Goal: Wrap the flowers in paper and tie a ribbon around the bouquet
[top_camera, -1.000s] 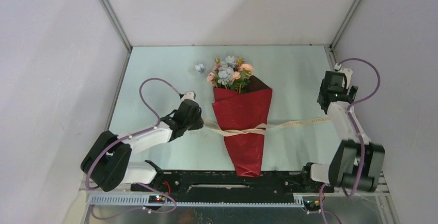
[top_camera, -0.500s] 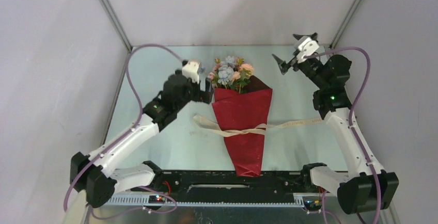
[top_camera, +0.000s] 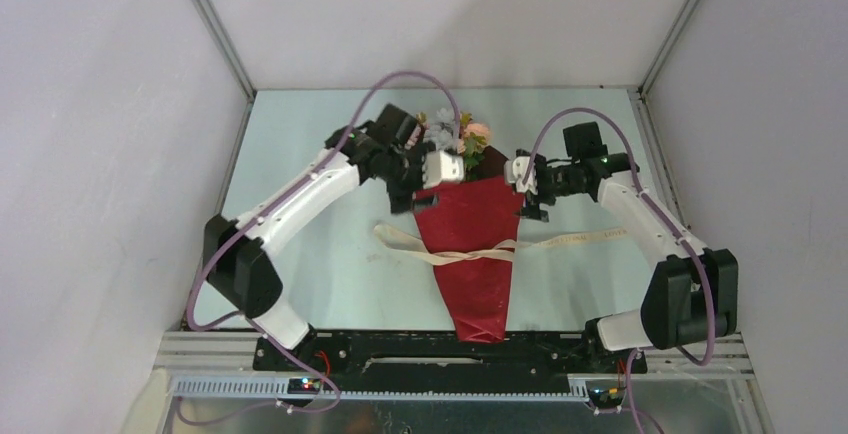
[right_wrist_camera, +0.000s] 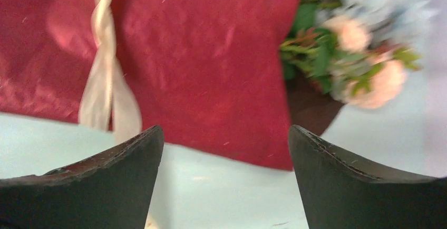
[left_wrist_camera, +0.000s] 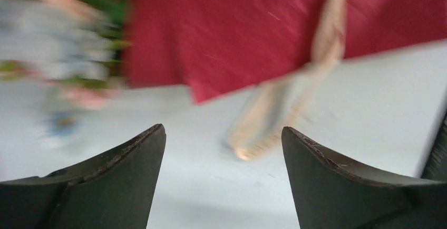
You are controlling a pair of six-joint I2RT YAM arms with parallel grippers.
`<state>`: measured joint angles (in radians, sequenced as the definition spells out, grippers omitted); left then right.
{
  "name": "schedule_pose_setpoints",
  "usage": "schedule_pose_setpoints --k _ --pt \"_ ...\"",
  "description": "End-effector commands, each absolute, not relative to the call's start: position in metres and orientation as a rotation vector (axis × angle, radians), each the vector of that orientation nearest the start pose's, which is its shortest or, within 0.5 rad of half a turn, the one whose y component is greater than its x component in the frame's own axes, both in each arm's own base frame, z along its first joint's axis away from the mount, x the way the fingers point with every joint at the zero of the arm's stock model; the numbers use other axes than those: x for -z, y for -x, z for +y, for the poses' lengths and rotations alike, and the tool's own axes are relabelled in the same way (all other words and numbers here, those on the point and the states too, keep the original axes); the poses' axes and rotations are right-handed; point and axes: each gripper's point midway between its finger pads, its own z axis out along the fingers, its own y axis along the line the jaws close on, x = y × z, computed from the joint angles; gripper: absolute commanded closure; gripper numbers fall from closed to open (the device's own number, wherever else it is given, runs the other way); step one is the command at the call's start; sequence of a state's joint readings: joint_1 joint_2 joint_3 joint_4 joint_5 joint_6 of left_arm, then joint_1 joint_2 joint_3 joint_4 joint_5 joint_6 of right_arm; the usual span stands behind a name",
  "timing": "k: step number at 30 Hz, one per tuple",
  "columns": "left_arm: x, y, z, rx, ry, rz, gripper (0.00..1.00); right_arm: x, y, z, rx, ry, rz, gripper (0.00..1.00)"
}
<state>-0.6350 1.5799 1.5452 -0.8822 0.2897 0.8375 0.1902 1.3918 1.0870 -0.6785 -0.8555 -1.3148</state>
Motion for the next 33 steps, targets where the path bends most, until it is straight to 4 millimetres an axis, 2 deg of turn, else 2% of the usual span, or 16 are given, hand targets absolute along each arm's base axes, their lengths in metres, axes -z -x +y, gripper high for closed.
schedule_pose_setpoints --k 1,2,3,6,7,11,13,16,21,26,30,33 --pt "-0.167 -0.239 -0.232 0.502 -1.995 1.784 0.11 -0.127 -0.281 0.151 -0.512 1.836 1.46 0.1" --pt "-0.156 -0.241 -0.234 0.5 -1.971 1.787 0.1 -0.111 -0.275 0.144 -0.485 1.857 1.494 0.1" --pt "-0.15 -0.241 -0.235 0.508 -1.966 1.793 0.09 -0.106 -0.28 0.145 -0.437 1.871 1.476 0.1" --pt "-0.117 -0.236 -0.24 0.587 -1.978 1.876 0.08 -0.073 -0.271 0.135 -0.39 1.91 1.533 0.11" --pt "-0.107 -0.237 -0.243 0.617 -1.986 1.899 0.03 -0.068 -0.27 0.135 -0.393 1.908 1.544 0.11" --pt "-0.085 -0.243 -0.258 0.689 -1.933 1.974 0.0 -0.048 -0.268 0.137 -0.42 1.9 1.575 0.12" --pt "-0.077 -0.247 -0.263 0.7 -1.897 1.992 0.0 -0.043 -0.267 0.138 -0.439 1.901 1.584 0.13" --pt "-0.07 -0.241 -0.265 0.747 -1.897 2.021 0.0 -0.038 -0.271 0.138 -0.426 1.905 1.589 0.16" --pt "-0.058 -0.218 -0.257 0.851 -1.957 2.094 0.02 -0.029 -0.275 0.129 -0.375 1.93 1.638 0.23" --pt "-0.05 -0.207 -0.249 0.87 -1.998 2.135 0.03 -0.025 -0.282 0.122 -0.303 1.929 1.678 0.27" --pt "-0.041 -0.203 -0.242 0.844 -2.004 2.178 0.03 -0.015 -0.277 0.111 -0.251 1.964 1.728 0.29" --pt "-0.038 -0.202 -0.24 0.84 -2.012 2.201 0.04 -0.013 -0.282 0.114 -0.207 1.942 1.718 0.31"
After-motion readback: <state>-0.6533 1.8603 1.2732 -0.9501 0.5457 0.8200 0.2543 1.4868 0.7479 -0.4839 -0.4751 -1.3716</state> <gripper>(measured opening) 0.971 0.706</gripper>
